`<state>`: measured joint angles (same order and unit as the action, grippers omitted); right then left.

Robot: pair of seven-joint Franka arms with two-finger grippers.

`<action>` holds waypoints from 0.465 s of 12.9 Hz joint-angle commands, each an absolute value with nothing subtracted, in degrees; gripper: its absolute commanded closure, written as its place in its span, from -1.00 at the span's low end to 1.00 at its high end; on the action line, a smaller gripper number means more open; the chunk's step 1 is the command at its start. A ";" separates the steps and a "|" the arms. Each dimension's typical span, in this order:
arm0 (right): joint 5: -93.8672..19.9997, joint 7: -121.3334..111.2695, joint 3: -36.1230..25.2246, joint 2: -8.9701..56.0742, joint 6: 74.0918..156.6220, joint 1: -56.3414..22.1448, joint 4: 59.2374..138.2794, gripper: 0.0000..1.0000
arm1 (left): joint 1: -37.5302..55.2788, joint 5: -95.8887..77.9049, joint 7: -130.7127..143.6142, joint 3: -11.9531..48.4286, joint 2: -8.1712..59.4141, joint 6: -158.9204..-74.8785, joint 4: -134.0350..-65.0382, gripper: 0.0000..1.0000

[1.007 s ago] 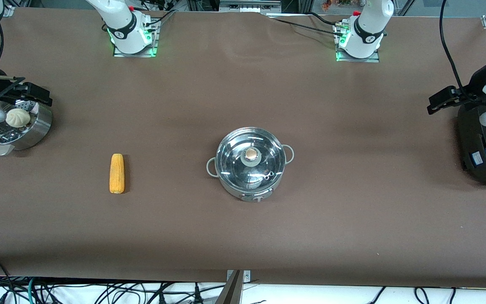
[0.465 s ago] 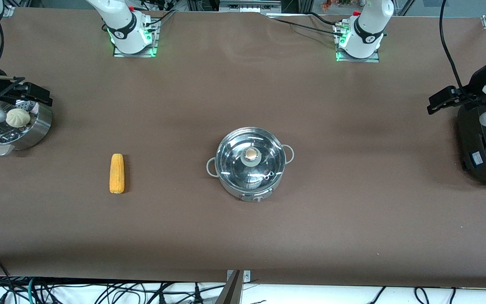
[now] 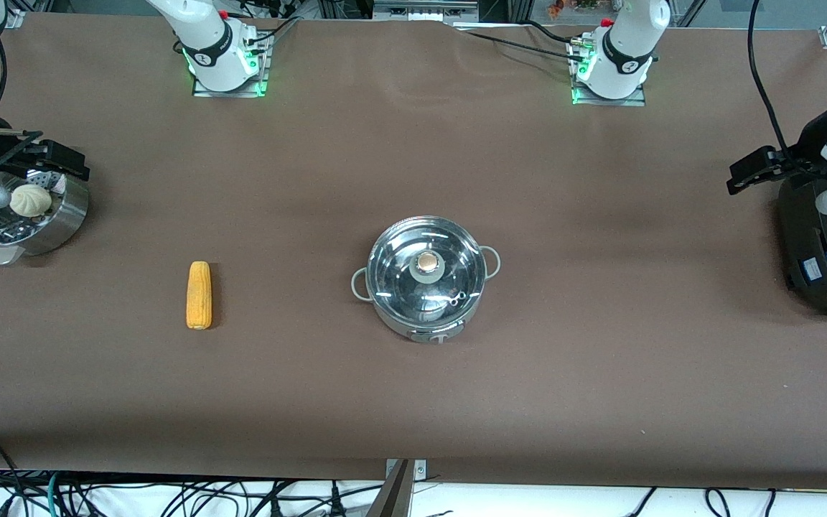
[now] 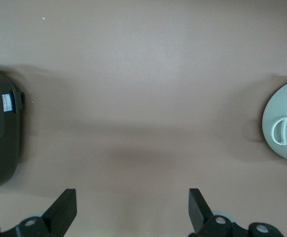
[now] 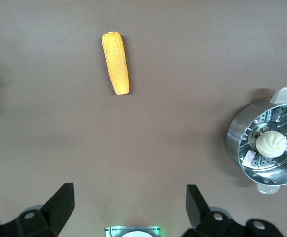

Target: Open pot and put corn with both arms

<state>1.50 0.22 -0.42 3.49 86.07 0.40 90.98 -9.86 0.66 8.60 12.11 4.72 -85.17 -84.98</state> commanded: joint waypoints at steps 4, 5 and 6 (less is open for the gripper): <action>-0.17 1.23 -0.79 3.60 85.87 0.88 89.82 -1.00 | -9.93 0.18 8.79 12.65 3.60 -85.52 -85.78 -1.00; -2.35 1.58 -2.27 3.60 86.04 0.97 89.82 -1.00 | -9.93 0.18 8.79 12.66 3.60 -85.52 -85.78 -1.00; -6.03 1.49 -5.24 3.78 87.00 0.88 89.82 -1.00 | -9.93 0.18 8.79 12.66 3.60 -85.43 -85.78 -1.00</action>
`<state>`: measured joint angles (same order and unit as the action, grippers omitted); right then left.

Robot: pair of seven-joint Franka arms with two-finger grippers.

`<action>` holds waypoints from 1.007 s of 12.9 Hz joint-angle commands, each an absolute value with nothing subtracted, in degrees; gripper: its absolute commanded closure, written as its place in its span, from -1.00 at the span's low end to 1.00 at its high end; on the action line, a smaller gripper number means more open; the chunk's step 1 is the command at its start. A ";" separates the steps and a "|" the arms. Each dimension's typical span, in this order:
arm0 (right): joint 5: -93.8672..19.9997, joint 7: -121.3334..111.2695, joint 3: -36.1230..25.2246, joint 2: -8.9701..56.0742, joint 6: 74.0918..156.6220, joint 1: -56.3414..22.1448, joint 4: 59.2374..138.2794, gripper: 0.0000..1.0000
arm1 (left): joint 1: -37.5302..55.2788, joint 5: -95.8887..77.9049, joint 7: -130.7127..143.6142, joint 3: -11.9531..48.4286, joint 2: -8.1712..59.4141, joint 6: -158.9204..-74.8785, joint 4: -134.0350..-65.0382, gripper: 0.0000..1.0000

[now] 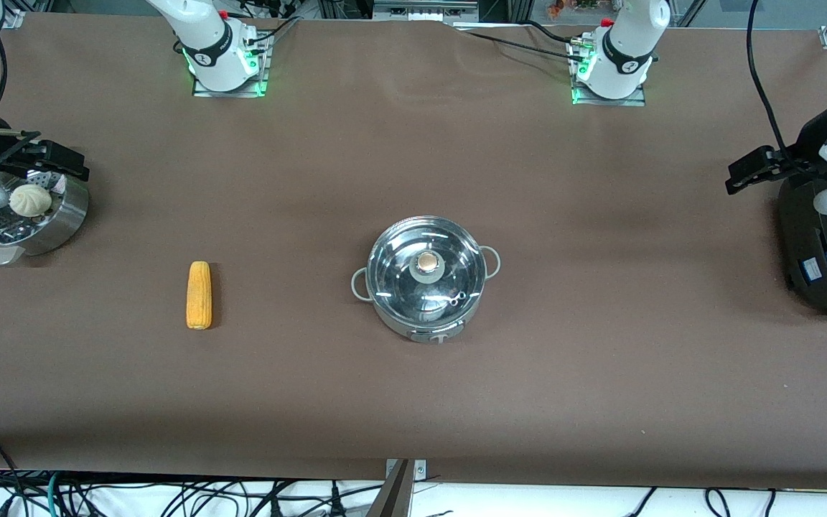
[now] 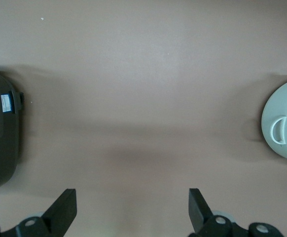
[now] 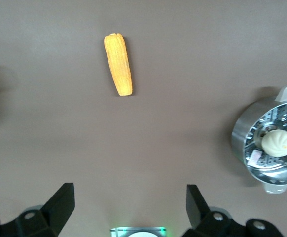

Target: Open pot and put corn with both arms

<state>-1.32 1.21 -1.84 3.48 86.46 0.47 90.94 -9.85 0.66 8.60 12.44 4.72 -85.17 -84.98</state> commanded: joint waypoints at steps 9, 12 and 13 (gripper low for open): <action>-3.39 1.05 -8.88 8.26 88.93 -3.92 89.91 -1.00 | -9.93 0.18 8.79 12.66 3.60 -85.43 -85.78 -1.00; -0.44 1.05 -8.96 8.35 90.35 -7.65 90.35 -1.00 | -9.93 0.26 8.79 12.66 3.60 -85.43 -85.78 -1.00; -0.35 0.97 -9.05 8.44 90.18 -7.65 90.26 -1.00 | -9.93 0.18 8.79 12.66 3.60 -85.43 -85.78 -1.00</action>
